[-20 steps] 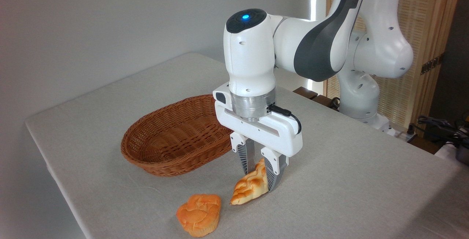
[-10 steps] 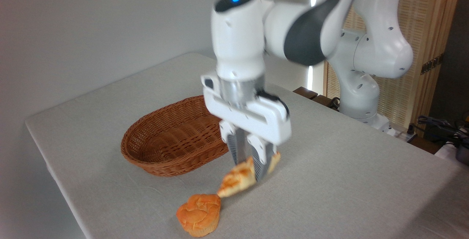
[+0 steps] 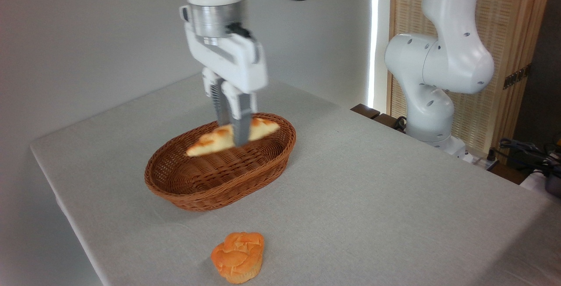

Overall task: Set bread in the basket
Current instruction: 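Lift the braided loaf and carry it over the wicker basket, then lower the loaf into the basket and open the gripper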

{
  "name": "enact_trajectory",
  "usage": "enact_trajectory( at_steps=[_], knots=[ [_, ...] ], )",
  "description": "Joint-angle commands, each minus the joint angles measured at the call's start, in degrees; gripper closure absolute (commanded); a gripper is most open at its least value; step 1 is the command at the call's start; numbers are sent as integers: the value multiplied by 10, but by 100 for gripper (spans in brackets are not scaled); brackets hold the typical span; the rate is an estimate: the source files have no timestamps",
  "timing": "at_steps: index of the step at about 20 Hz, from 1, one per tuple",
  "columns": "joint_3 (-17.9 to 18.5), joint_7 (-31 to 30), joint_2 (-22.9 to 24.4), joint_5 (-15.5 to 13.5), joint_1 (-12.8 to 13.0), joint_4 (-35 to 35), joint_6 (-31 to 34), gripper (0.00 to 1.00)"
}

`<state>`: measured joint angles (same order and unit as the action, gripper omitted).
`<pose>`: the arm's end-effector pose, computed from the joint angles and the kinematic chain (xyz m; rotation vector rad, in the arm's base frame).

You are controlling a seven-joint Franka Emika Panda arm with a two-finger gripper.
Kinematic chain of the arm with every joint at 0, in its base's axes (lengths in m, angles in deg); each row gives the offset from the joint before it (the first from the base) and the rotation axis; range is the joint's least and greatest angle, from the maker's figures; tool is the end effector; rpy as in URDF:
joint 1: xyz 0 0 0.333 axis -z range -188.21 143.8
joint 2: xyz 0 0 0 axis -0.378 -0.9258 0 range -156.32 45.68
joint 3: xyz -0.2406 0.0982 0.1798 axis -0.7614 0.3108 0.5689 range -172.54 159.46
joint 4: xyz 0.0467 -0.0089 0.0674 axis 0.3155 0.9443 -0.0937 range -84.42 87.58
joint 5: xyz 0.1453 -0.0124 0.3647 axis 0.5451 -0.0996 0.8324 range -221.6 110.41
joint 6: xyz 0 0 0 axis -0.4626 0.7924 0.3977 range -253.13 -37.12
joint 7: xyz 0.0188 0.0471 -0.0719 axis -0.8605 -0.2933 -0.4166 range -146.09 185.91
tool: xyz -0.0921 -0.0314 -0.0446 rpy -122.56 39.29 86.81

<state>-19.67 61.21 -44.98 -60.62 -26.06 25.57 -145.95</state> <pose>0.5048 -0.0961 0.5454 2.8350 -1.2943 0.1216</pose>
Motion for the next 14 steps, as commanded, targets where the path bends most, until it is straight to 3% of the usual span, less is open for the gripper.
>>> enact_trajectory(
  at_steps=[1, 3, 5, 7, 9, 14],
  knots=[
    [-64, -108, -58, -9, -1, -23, -43, 44],
    [-73, -132, -80, -8, -1, -22, -70, 36],
    [-77, -133, -96, -7, -1, -21, -93, 16],
    [-78, -131, -104, -6, 0, -19, -98, 6],
    [-78, -128, -104, -2, 0, -16, -95, 0],
    [-78, -127, -104, 13, -1, -12, -94, 0]
  ],
)
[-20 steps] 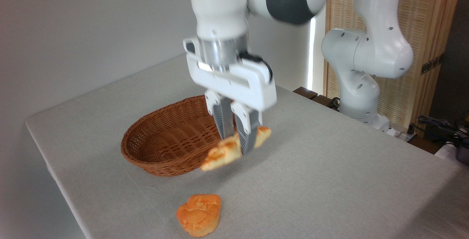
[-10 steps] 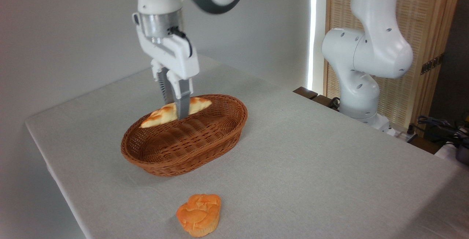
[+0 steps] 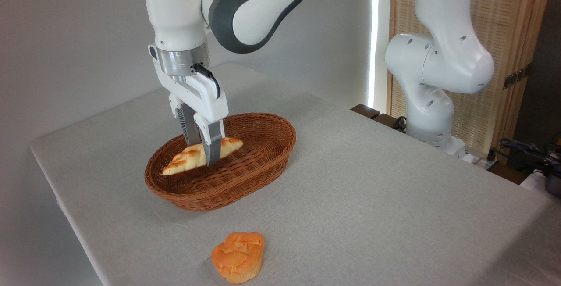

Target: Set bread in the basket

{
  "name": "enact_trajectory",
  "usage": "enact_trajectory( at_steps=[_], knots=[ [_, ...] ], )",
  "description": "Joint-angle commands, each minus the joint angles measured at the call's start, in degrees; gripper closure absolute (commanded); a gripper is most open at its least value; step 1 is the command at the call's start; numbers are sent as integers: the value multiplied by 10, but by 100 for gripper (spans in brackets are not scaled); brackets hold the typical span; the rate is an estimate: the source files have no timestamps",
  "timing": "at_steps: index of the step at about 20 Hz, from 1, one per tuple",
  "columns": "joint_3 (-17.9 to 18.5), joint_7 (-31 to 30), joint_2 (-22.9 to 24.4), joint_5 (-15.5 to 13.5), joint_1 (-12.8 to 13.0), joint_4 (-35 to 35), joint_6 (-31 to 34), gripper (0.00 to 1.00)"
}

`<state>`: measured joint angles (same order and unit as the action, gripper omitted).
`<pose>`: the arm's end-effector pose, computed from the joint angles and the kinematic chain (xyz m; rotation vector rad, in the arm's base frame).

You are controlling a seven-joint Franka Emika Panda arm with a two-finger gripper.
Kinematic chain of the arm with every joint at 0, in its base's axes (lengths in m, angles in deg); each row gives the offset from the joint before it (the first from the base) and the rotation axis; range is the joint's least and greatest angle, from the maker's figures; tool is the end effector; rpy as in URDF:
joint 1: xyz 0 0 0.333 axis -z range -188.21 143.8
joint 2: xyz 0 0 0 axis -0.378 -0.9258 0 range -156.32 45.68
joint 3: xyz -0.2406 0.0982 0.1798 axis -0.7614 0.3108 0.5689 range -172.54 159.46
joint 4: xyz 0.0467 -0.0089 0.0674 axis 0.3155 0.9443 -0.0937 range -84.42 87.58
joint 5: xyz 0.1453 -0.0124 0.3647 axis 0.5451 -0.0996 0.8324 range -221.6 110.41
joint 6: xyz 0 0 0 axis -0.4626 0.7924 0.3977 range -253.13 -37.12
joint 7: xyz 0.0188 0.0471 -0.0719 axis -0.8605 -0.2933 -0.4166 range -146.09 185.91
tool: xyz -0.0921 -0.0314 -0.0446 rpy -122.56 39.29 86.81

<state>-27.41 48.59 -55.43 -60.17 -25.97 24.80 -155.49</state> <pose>0.5375 -0.1699 0.4722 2.8519 -1.1472 0.1190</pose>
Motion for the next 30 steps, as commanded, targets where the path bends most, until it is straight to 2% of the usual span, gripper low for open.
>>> enact_trajectory(
  at_steps=[1, 6, 9, 11, 14, 17, 24, 28, 30],
  knots=[
    [-1, 0, 0, 9, -2, -5, 1, 0],
    [6, -1, 11, 11, -3, -11, 9, 0],
    [19, 9, 35, 11, -13, -54, 102, 0],
    [42, 49, 34, 11, -14, -118, 192, 0],
    [90, 111, 32, 1, -14, -181, 239, 0],
    [125, 139, 26, 2, -14, -223, 284, 0],
    [133, 140, 20, 4, -13, -231, 297, 0],
    [144, 139, 12, 7, -1, -240, 297, 0],
    [172, 139, 8, 7, 25, -240, 297, 0]
  ],
)
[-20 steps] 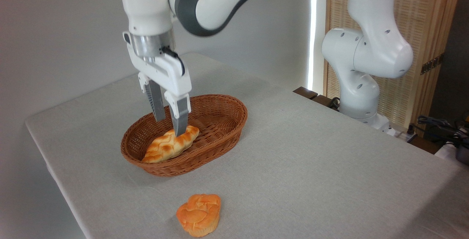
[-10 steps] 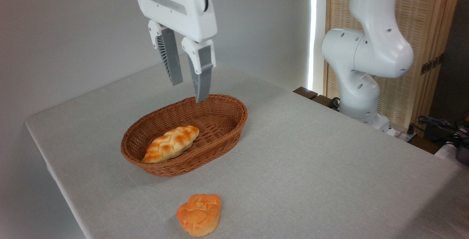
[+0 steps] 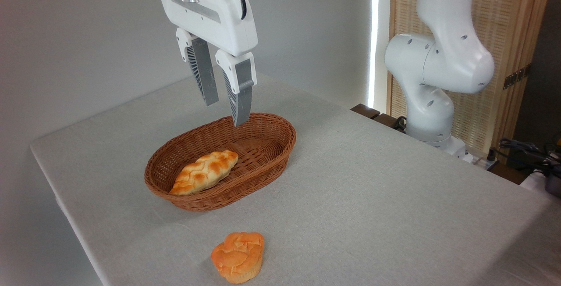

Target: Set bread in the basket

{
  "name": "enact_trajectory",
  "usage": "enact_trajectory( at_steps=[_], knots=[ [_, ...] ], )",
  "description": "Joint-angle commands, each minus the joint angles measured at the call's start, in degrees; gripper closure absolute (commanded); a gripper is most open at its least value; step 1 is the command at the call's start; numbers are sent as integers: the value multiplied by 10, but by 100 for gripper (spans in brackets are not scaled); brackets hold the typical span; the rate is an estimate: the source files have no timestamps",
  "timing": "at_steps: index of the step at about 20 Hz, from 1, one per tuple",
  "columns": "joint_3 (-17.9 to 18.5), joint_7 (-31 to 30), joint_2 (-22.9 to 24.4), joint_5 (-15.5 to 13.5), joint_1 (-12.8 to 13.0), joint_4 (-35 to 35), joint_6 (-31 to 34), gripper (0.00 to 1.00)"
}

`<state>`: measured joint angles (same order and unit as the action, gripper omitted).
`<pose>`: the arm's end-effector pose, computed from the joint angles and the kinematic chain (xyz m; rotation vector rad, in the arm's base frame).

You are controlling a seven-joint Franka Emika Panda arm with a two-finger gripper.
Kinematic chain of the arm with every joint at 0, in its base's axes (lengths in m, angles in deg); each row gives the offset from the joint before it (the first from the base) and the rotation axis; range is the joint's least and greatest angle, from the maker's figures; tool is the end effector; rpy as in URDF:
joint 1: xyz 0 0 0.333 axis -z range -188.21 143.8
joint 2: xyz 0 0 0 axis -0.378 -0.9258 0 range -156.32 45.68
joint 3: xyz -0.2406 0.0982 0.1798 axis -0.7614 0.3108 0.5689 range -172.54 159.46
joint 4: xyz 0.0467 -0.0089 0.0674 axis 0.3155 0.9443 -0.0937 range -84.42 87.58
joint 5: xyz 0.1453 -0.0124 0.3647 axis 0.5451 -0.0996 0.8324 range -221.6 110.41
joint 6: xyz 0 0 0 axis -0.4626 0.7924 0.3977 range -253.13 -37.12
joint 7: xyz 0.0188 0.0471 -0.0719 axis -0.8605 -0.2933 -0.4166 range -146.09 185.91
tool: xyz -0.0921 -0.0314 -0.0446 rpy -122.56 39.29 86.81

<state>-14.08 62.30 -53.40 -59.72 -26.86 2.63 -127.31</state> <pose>0.5416 -0.0364 0.6331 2.8403 -1.1862 0.0360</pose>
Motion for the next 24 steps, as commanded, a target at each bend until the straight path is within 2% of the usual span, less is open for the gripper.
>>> enact_trajectory(
  at_steps=[1, 2, 7, 20, 24],
  knots=[
    [61, 3, -12, 3, 53, -18, 14, 0],
    [79, 3, -13, 3, 69, -18, 12, 0],
    [87, 3, -15, 4, 81, -18, 9, 0],
    [85, 9, -13, 4, 82, 1, -21, 0],
    [85, 16, -13, 17, 82, 1, -18, 0]
  ],
)
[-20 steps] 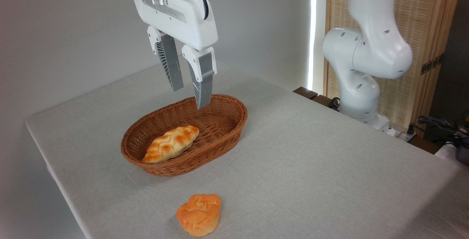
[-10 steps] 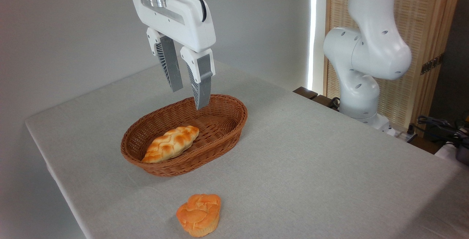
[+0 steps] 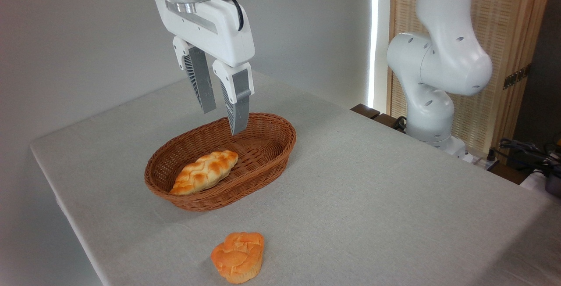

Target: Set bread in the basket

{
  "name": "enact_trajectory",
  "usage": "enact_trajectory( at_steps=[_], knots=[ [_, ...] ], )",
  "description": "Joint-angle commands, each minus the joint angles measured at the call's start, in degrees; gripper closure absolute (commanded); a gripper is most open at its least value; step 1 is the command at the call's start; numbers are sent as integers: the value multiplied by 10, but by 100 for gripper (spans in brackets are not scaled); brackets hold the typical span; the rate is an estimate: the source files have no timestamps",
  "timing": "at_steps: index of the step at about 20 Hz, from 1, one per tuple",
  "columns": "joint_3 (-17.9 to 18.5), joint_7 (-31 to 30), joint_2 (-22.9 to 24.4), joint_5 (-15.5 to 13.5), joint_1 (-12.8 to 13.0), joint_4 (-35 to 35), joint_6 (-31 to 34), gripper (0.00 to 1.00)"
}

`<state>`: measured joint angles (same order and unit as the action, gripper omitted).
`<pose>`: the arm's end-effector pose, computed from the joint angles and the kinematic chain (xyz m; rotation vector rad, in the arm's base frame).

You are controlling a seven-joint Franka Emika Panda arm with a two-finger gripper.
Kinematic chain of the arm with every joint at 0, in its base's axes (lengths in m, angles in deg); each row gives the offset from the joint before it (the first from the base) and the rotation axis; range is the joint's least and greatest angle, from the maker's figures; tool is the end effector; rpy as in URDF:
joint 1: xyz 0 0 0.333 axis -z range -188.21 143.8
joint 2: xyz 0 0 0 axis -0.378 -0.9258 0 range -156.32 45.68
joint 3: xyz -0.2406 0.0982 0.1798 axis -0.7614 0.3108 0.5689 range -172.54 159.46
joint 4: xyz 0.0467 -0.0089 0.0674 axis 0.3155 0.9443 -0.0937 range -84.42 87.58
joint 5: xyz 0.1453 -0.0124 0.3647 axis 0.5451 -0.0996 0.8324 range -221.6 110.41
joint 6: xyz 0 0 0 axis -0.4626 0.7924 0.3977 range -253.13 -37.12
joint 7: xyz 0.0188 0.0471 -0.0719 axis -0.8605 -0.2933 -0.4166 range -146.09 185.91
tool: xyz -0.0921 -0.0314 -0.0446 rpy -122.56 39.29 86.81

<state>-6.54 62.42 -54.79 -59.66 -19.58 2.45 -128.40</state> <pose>0.5510 -0.0329 0.6231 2.8392 -1.1794 0.0355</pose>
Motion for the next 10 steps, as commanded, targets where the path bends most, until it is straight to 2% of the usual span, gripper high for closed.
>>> enact_trajectory(
  at_steps=[1, 10],
  knots=[
    [10, 14, 1, 23, 9, 3, -6, 0],
    [11, 7, 3, 27, 9, 1, -4, 0]
  ],
)
